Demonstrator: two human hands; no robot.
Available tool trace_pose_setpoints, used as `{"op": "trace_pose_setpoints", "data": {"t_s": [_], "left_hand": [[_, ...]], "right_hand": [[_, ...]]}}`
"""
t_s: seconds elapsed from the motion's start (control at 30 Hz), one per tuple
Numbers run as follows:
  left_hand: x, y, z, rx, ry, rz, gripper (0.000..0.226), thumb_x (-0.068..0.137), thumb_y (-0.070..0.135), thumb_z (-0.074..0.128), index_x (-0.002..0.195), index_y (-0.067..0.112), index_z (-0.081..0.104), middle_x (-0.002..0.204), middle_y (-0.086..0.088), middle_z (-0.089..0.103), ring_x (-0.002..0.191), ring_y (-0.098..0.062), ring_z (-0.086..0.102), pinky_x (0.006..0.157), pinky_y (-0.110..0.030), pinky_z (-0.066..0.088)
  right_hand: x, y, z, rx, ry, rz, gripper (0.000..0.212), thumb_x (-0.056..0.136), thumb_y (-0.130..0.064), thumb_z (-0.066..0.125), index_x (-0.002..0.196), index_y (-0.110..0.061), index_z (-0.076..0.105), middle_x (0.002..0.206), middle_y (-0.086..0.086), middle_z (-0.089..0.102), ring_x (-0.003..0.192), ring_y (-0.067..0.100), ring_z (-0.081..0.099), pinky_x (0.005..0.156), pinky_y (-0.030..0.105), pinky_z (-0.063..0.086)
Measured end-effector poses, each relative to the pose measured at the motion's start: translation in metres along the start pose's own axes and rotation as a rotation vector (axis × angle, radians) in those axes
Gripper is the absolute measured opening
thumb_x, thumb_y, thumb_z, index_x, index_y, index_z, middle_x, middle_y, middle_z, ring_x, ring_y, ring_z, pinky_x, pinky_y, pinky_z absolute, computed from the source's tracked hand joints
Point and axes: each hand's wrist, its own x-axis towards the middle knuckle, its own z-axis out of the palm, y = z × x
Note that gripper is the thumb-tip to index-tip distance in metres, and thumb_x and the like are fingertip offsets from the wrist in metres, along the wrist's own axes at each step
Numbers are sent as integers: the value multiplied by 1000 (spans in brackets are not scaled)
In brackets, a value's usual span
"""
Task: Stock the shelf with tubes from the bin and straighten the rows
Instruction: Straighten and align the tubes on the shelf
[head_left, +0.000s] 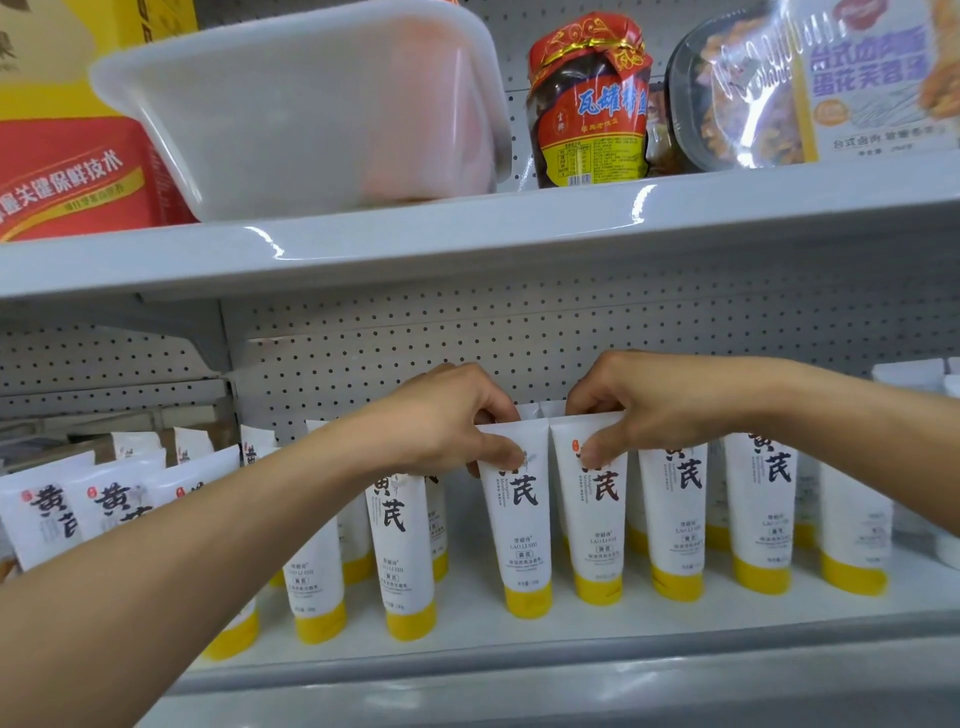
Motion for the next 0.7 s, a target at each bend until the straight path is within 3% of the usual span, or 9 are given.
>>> {"op": "trace_pose_setpoints", "data": {"t_s": [0.1,0.23,0.47,0.7], "left_hand": [[1,1,0,16,0,6,6,82,33,74,79,28,72,71,12,72,63,-1,64,59,-19,47],[3,-1,1,15,11,-4,5,81,34,74,79,30,73,72,12,72,66,-2,66,61,-25,55],[3,-3,2,21,21,-17,12,82,38,72,84,26,73,73,12,72,68,-3,67,59,-23,52],[1,-3,0,-15,15,-31,12,80,42,72,87,33,73,82,17,73,79,-3,68,76,-35,59]], "right_hand": [[0,0,0,3,-2,2,9,84,-33,72,84,-24,70,82,-12,72,73,5,65,67,27,53],[1,3,0,6,-4,1,9,84,-32,72,84,-23,70,82,-12,72,76,8,66,70,31,54],[3,3,1,14,-15,11,10,85,-32,71,79,-25,67,80,-14,71,69,2,63,66,25,51],[2,2,-1,25,9,-2,12,85,-36,71,92,-27,69,87,-14,73,80,3,67,72,26,55]]}}
